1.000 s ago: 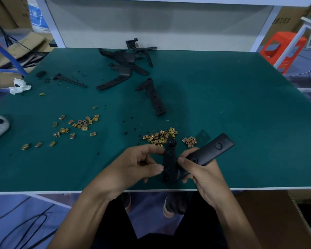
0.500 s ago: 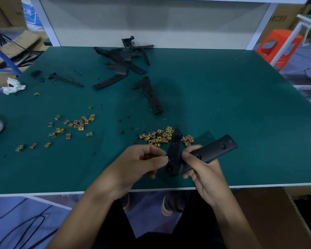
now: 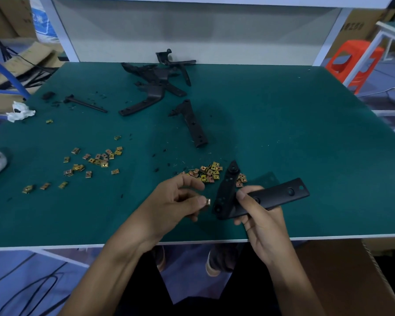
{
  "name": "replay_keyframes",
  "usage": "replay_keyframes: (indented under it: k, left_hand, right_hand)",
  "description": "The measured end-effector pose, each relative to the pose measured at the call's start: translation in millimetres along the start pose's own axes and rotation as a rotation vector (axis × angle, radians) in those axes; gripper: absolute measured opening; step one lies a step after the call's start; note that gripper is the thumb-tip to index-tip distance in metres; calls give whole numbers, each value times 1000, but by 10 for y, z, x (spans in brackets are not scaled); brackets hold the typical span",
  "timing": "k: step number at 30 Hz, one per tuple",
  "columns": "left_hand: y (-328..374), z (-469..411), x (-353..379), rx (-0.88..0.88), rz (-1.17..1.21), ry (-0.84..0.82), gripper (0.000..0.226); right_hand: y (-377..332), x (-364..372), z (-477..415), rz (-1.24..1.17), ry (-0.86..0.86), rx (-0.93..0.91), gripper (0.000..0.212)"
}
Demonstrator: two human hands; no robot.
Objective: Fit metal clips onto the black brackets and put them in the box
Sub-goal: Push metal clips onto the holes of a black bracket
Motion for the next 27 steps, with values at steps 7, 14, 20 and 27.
replay_keyframes:
  k: [7,14,20,27]
  left_hand:
    - [32,2,-9,-3,-75,-14,19]
    - [9,-6,15,-22,-69,-46,24]
    - [41,-22,0,-14,-121,-52,28]
    - [38,-31,17,3,-139,-65,27]
  right_hand:
    - [18,31,-1,-5,-44,16,12]
    - [46,12,-1,5,-62,26,11]
    - [44,25,-10,5,-86,33,12]
    - [45,-3,-12,15,-82,36,7]
Point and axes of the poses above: each hand's wrist, its own z-axis away from the middle knuckle, its own x-axis out of the palm, y = z × x, the point moved 7 cm from there along -z, towards the middle knuckle, and after that the axes turned 4 degrees about z, right-handed, at the moved point
